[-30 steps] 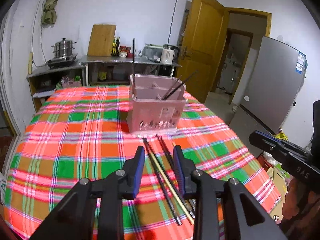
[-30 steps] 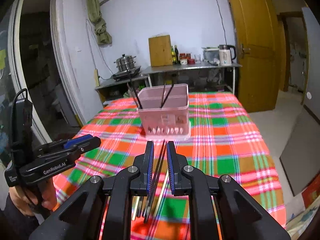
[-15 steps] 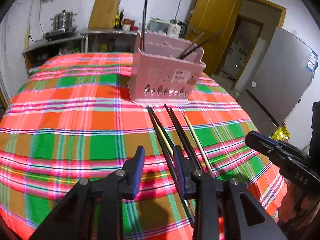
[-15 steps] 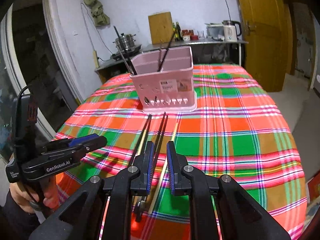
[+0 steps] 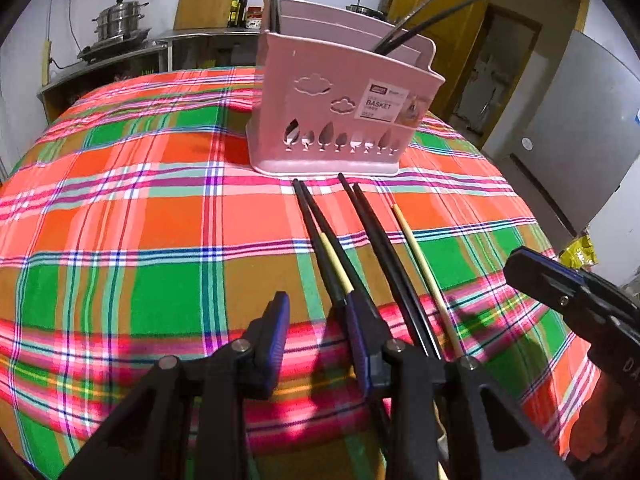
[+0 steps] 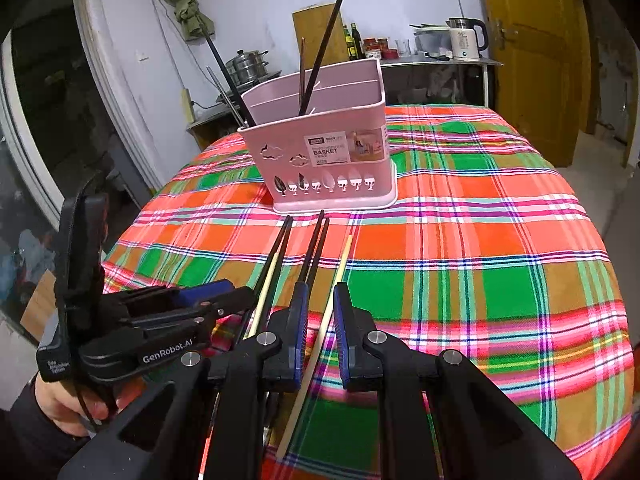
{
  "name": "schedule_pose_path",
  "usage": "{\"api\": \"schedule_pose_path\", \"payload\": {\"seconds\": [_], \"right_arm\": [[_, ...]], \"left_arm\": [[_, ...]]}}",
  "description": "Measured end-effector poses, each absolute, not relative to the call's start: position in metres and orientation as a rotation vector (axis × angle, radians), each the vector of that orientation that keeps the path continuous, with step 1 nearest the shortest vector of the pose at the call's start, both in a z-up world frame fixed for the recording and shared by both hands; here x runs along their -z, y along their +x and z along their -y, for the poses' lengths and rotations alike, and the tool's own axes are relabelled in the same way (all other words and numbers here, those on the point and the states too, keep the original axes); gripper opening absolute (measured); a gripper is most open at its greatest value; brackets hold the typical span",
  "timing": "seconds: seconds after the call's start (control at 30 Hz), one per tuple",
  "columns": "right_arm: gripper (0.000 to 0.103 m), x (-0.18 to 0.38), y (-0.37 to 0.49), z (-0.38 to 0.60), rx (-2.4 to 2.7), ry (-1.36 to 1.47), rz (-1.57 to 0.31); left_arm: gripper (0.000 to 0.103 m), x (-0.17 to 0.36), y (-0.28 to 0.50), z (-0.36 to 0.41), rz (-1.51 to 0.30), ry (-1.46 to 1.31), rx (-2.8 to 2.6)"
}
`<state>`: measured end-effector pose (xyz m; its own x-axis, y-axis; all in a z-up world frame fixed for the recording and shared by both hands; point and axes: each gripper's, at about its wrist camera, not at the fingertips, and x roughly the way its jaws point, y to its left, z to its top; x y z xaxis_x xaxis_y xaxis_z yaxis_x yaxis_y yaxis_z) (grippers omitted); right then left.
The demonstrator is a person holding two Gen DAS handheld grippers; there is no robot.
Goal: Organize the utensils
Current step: 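Move both open tools back down to the remaining chopsticks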
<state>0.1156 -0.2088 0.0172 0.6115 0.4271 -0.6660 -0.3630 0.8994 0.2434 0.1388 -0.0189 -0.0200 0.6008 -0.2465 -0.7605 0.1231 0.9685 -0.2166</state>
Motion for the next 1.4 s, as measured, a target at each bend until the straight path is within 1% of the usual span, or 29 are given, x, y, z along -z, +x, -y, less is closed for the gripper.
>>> {"api": "schedule_pose_path", "payload": {"seconds": [0.07,0.1,0.13,0.23,0.67,0.73,0.93,1.17,1.4], "right_arm": [[0.013,-0.016,0.119,0.207,-0.458,0.087,-0.795],[0.013,-0.015,0.12,0.207,-0.459,0.087,-0.797],[0.013,-0.014,0.121,0.206,-0.461,0.087,-0.798],[0.013,-0.012,0.125,0.204,-0.46,0.084,-0.803],[0.013,-0.002,0.147,0.18,-0.48,0.05,-0.84],[0.011,0.003,0.155,0.174,-0.473,0.038,-0.857],[0.008,0.015,0.175,0.162,-0.46,0.019,-0.896],[0.008,0.025,0.188,0.16,-0.439,0.013,-0.925],[0.007,0.026,0.196,0.161,-0.421,0.02,-0.939]], "left_arm": [[0.031,0.021,0.14,0.02,-0.9,-0.143,0.211],[0.029,0.021,0.141,0.019,-0.899,-0.141,0.209],[0.023,0.021,0.142,0.019,-0.9,-0.137,0.202],[0.015,0.022,0.142,0.013,-0.902,-0.134,0.176],[0.015,0.018,0.152,-0.017,-0.915,-0.16,0.11],[0.015,0.016,0.155,-0.02,-0.914,-0.164,0.117],[0.016,0.01,0.174,-0.024,-0.915,-0.149,0.132],[0.016,0.02,0.194,-0.024,-0.947,-0.151,0.15],[0.016,0.019,0.203,-0.018,-0.935,-0.121,0.148]]}}
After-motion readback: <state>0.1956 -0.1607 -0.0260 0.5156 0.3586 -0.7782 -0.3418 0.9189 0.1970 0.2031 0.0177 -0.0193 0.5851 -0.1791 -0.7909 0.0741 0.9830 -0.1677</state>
